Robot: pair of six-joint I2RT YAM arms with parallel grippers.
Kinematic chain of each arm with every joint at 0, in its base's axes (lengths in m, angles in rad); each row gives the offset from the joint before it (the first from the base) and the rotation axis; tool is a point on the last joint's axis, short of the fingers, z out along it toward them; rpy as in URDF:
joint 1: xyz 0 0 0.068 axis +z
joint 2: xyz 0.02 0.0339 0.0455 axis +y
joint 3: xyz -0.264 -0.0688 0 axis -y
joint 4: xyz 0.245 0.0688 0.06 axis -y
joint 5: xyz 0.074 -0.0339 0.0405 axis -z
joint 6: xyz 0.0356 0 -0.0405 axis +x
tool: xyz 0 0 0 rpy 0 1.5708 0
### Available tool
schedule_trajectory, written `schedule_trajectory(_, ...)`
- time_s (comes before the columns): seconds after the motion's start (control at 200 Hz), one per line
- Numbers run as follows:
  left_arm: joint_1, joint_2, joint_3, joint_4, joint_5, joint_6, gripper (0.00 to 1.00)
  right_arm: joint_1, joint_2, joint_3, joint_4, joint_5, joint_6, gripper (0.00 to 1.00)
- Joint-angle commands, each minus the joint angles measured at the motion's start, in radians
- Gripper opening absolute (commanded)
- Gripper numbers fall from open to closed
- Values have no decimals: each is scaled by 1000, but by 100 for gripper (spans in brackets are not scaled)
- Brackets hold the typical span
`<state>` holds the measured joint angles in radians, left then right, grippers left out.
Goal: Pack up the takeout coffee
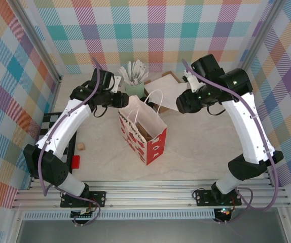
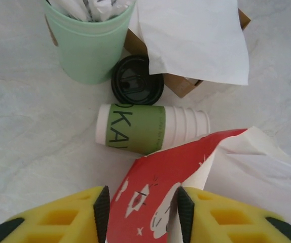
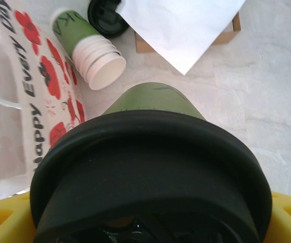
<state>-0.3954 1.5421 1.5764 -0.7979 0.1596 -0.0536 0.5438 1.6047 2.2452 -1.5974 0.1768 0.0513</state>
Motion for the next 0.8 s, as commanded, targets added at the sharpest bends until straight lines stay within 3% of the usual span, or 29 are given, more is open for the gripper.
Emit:
schedule_trajectory(0.0, -25, 15, 41, -17, 40, 8, 28, 46, -35, 66, -47, 17, 53, 53)
schedule_trajectory(0.185, -46, 38, 71, -31, 23, -5, 11, 169, -29, 191, -50, 41, 60, 53)
schedule_trajectory(0.43, -57, 39, 76, -43, -9, -9, 8, 315, 26, 246, 3, -42, 43, 52)
schedule_trajectory(0.64, -58, 36, 62, -37, -11, -8, 7, 339, 142, 242, 29, -37, 43, 52)
schedule_trajectory(0.685, -58, 37, 63, -41, -5, -9, 12, 348, 169, 244, 33, -65, 45, 51)
schedule_trajectory(0.795, -54, 3, 55, -44, -60, -25, 47, 363, 219, 245, 33, -104, 57, 52)
